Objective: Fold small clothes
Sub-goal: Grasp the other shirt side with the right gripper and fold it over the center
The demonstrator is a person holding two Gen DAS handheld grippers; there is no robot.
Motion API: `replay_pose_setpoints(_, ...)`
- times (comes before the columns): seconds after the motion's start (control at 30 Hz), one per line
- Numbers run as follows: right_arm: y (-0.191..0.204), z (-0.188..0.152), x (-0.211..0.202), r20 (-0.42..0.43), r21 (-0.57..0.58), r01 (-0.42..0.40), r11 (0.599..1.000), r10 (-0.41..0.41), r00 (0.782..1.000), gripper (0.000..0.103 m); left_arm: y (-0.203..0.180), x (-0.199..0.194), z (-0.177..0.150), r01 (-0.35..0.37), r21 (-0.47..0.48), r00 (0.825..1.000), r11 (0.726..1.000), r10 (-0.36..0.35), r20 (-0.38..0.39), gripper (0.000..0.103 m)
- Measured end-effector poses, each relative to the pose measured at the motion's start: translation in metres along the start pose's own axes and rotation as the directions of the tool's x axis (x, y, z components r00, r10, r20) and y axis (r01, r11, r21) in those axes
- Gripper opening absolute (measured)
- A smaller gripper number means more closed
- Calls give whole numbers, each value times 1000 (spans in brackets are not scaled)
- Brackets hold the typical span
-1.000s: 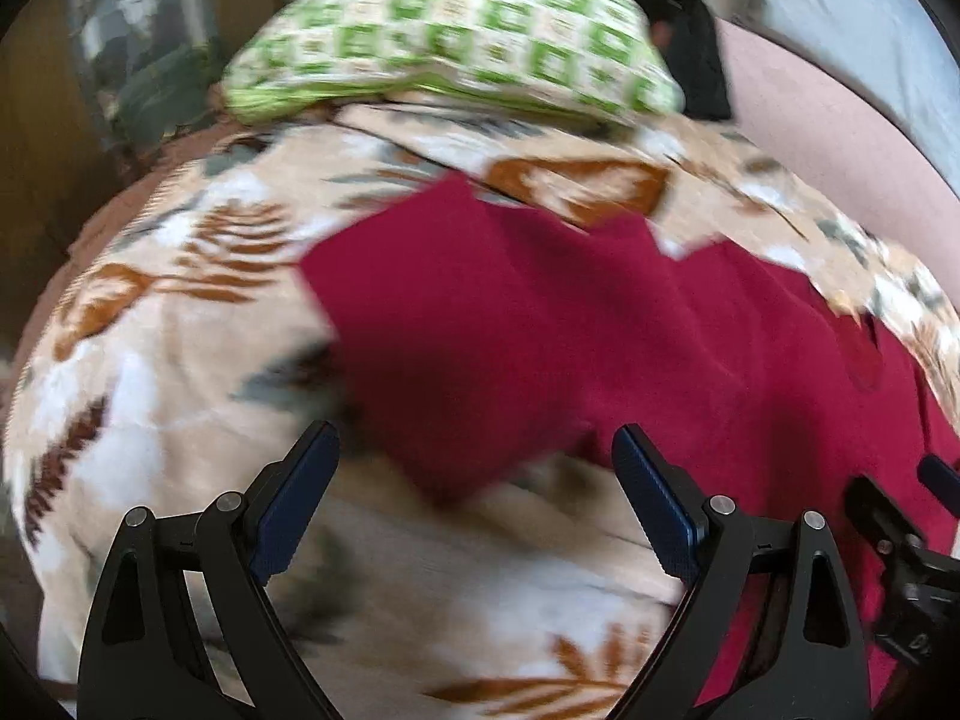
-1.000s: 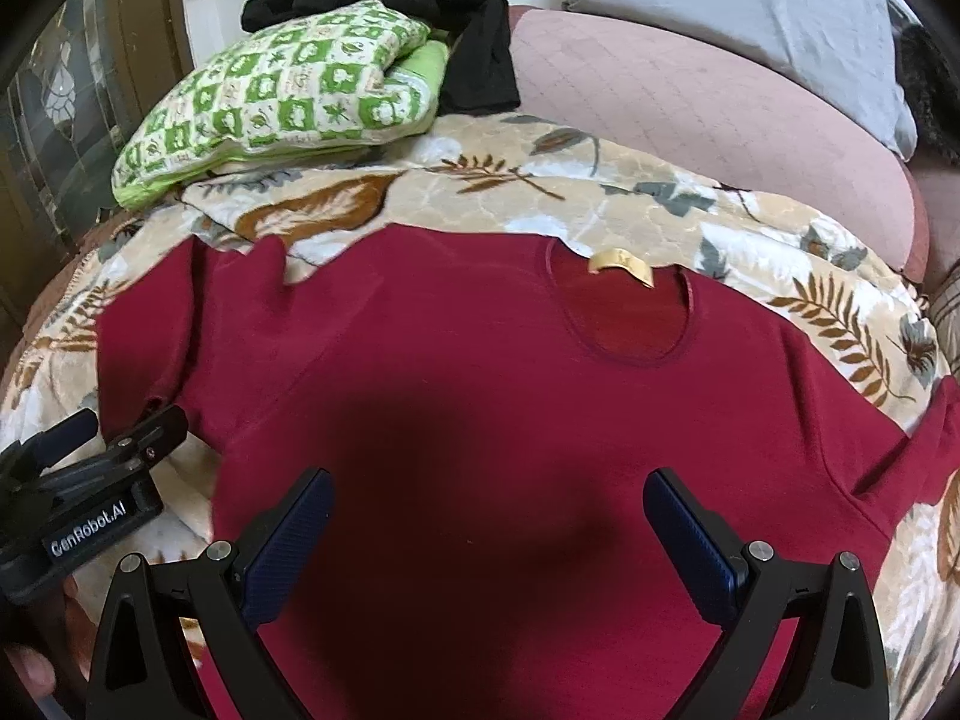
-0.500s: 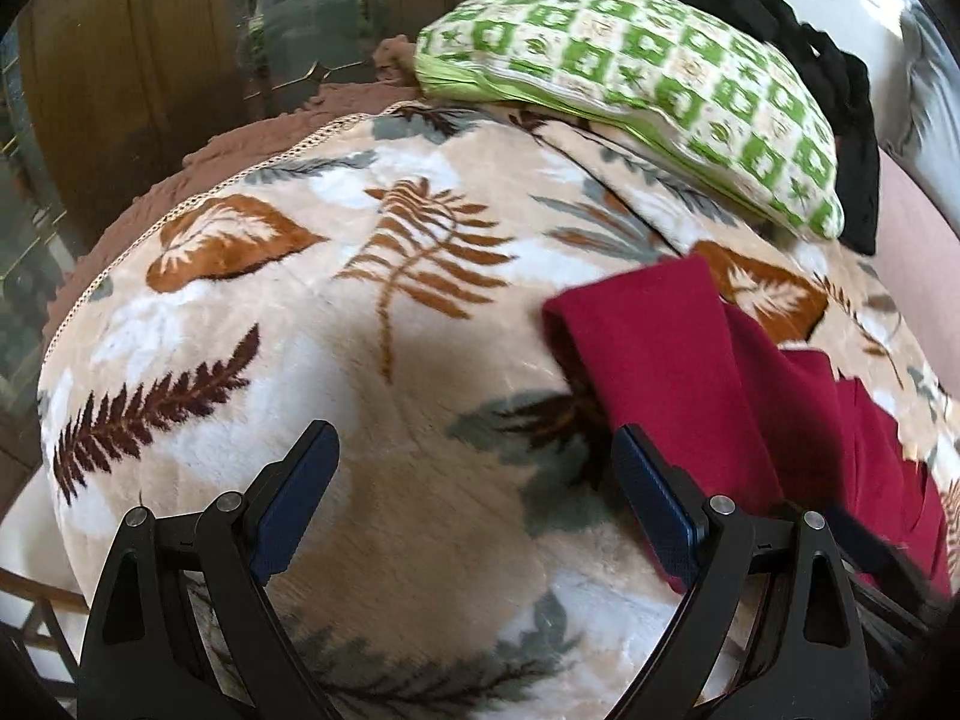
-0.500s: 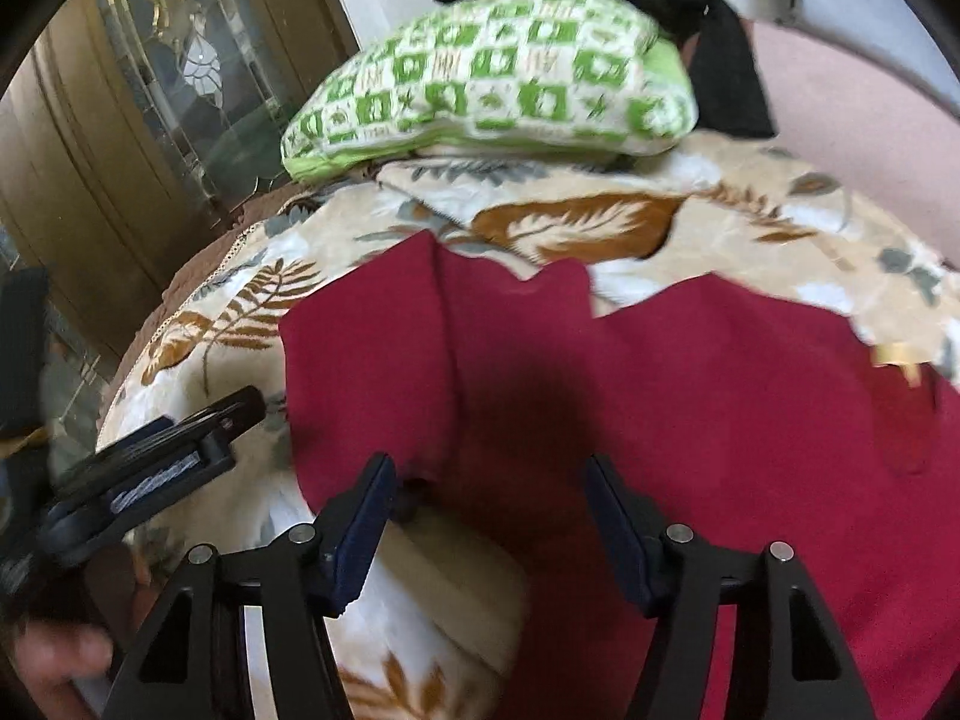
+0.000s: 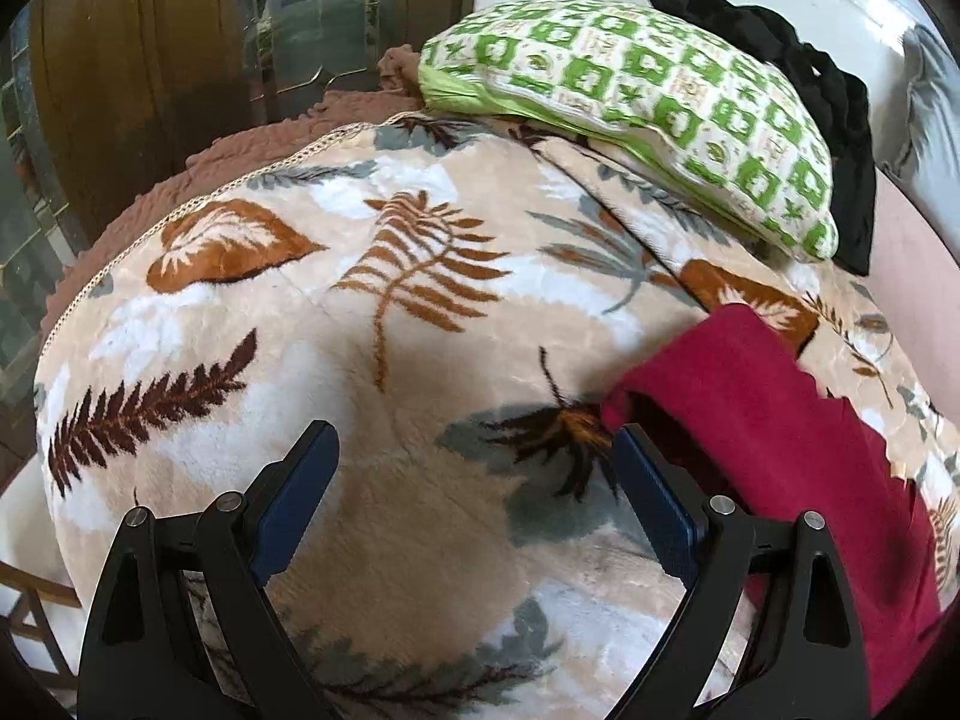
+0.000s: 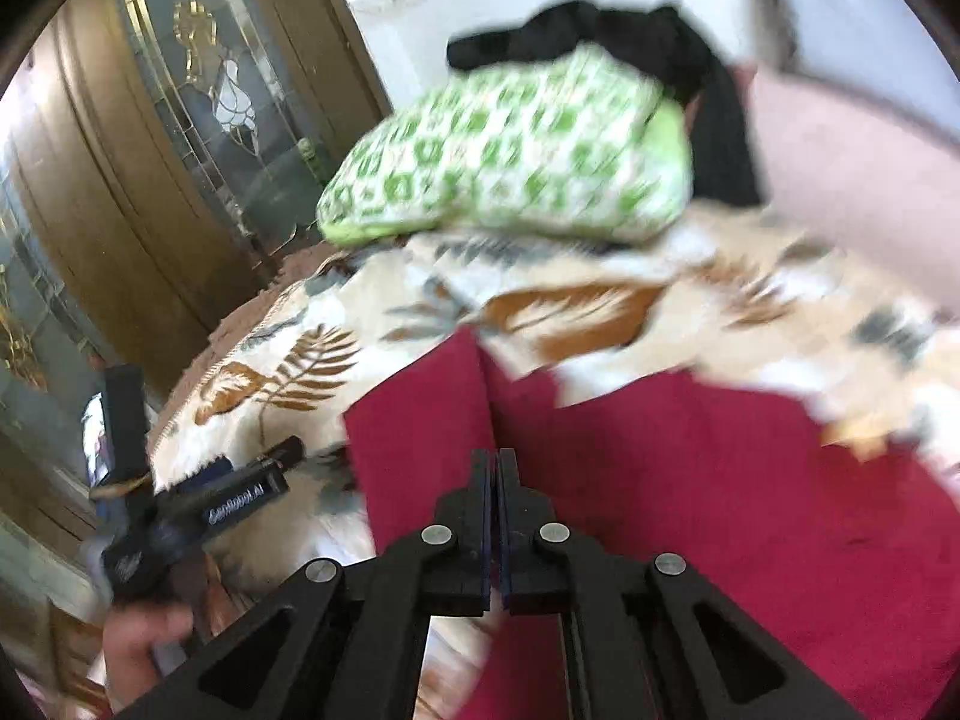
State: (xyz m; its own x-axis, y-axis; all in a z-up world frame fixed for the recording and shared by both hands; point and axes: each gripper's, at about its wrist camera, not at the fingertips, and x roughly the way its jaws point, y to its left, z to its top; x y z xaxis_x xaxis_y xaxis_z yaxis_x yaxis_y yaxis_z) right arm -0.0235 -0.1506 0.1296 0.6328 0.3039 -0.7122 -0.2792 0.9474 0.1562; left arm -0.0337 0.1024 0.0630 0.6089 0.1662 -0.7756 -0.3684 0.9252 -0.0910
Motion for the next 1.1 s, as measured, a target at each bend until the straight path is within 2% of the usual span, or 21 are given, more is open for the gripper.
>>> replay_pose_setpoints(0.1, -41, -3, -43, 12, -34, 160, 987, -160, 987, 0, -12, -4, -4, 7, 37, 1000, 999, -7, 14, 93)
replay_pose_setpoints(0.13, -61, -4, -51, 2, -38, 259, 965, -259, 966, 0, -17, -5, -6, 5, 53, 1000, 999, -6, 19, 93)
replay_pose_setpoints(0.2, -98, -11, -64, -25, 12, 351, 936, -350, 936, 0, -26, -7, -9, -3, 83, 1000, 997, 0, 28, 93)
replay_pose_setpoints(0.27, -126, -19, -70, -46, 112, 299, 948, -296, 954, 0, -32, -6, -11, -1, 99, 1000, 995, -2, 27, 93)
replay_pose_setpoints(0.33, -131, -33, -60, -50, 187, 178, 966, -172, 984, 1, -37, -4, -12, -3, 112, 1000, 994, 0, 25, 93)
replay_pose_setpoints(0.4, -117, -45, -32, -56, 238, 70, 969, -58, 997, 20, -39, -2, -15, -12, 126, 1000, 992, 9, 24, 93)
replay_pose_setpoints(0.43, -107, -50, -17, -60, 262, 30, 965, -15, 998, 47, -39, -1, -15, -13, 131, 1000, 991, 11, 20, 93)
replay_pose_setpoints(0.47, -98, -54, -3, -60, 285, -9, 958, 27, 998, 62, -39, -1, -14, -13, 131, 1000, 991, 11, 18, 93)
replay_pose_setpoints(0.5, -87, -57, 17, -65, 313, -59, 948, 83, 994, 62, -38, 0, -14, -13, 127, 1000, 992, 11, 18, 93)
replay_pose_setpoints(0.57, -66, -61, 46, -97, 327, -84, 941, 122, 988, 62, -34, 1, -13, -11, 112, 1000, 994, 9, 16, 93)
replay_pose_setpoints(0.63, -49, -61, 75, -119, 322, -77, 944, 122, 985, 62, -33, 2, -12, -6, 105, 1000, 994, 5, 9, 93)
replay_pose_setpoints(0.67, -43, -62, 88, -136, 314, -76, 946, 124, 983, 59, -32, 4, -12, -7, 103, 1000, 995, 7, 6, 93)
replay_pose_setpoints(0.7, -38, -62, 99, -154, 314, -69, 947, 123, 980, 30, -32, 5, -11, -9, 101, 1000, 995, 9, 3, 93)
replay_pose_setpoints(0.73, -33, -63, 101, -162, 313, -65, 948, 120, 979, 12, -31, 5, -11, -10, 97, 1000, 995, 9, 1, 93)
replay_pose_setpoints(0.77, -30, -59, 96, -146, 310, -62, 949, 112, 983, 6, -29, 5, -10, -6, 87, 1000, 996, 6, 1, 93)
replay_pose_setpoints(0.83, -22, -42, 65, -55, 239, -106, 965, 122, 991, 5, -25, 3, -8, 0, 71, 1000, 997, 0, 5, 93)
replay_pose_setpoints(0.9, -19, -23, 21, 37, 136, -67, 988, 63, 997, 5, -23, 1, -8, 0, 58, 1000, 998, -1, 13, 93)
replay_pose_setpoints(0.97, -28, -11, -18, 87, 81, 9, 997, -16, 996, 5, -23, -1, -8, 2, 58, 1000, 998, -2, 15, 93)
replay_pose_setpoints(1.03, -50, -6, -47, 97, 61, 108, 992, -114, 989, 5, -25, -2, -9, -2, 67, 1000, 998, 1, 18, 93)
replay_pose_setpoints(1.1, -77, -12, -61, 73, 33, 274, 961, -276, 958, 5, -29, -3, -11, 2, 76, 1000, 997, -4, 18, 93)
